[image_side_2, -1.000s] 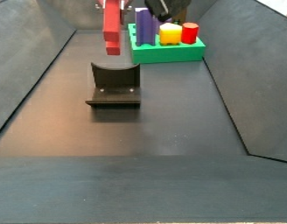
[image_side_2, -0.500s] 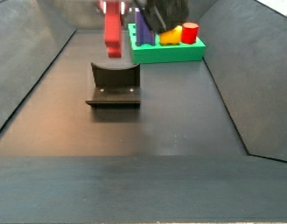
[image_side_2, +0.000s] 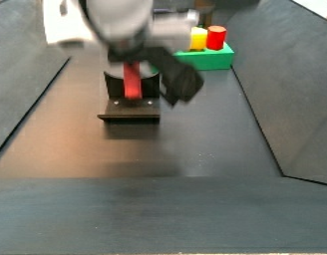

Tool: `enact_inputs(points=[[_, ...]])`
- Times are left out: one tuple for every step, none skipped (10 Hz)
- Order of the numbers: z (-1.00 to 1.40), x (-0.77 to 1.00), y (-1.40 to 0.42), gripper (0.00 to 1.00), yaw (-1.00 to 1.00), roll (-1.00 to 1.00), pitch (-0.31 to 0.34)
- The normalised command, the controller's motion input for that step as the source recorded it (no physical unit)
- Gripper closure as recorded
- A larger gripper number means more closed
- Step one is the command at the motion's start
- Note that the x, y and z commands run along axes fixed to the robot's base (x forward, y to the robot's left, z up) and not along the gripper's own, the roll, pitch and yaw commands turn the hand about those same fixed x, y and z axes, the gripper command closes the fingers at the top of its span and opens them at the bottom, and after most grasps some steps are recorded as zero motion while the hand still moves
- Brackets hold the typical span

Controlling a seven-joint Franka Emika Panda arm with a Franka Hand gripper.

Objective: Pick up the double-square object. Move up. Rotate the double-square object. Place the double-square object on the fixture. Regrasp the double-square object. Move to above the board. Insert the double-square object.
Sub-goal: Place the double-square object on the fixture, then regrasp the double-square object.

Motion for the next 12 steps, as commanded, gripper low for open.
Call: enact_inputs(points=[[-1.0,0.2,0.13,1.0,-0.21,-0.22,0.093],[-0.9,0.18,0.12,1.0,-0.21,-0.16,0.055],[-0.62,0.13,0.09,1.0,-0.19,-0.15,0.005],[-0.48,0.1,0.12,1.0,-0.17,-0.12,-0.02],[-0.48,0.08,0.11,1.0,-0.15,-0.11,-0.031],[-0.48,0.08,0.11,1.0,-0.11,-0.1,-0.034],[-0.48,0.08,0.11,1.0,-0.09,-0.1,-0.034],[-0.48,0.08,0.11,1.0,-0.07,-0.11,-0.034],[-0.17,0.0,-0.5,1.0,0.0,0.0,0.0],[0.0,0.0,0.0,0.0,0.0,0.0,0.0],[1.0,0.0,0.0,0.0,0.01,0.02,-0.017],[1.0,0.0,0.0,0.0,0.01,0.03,-0.013]])
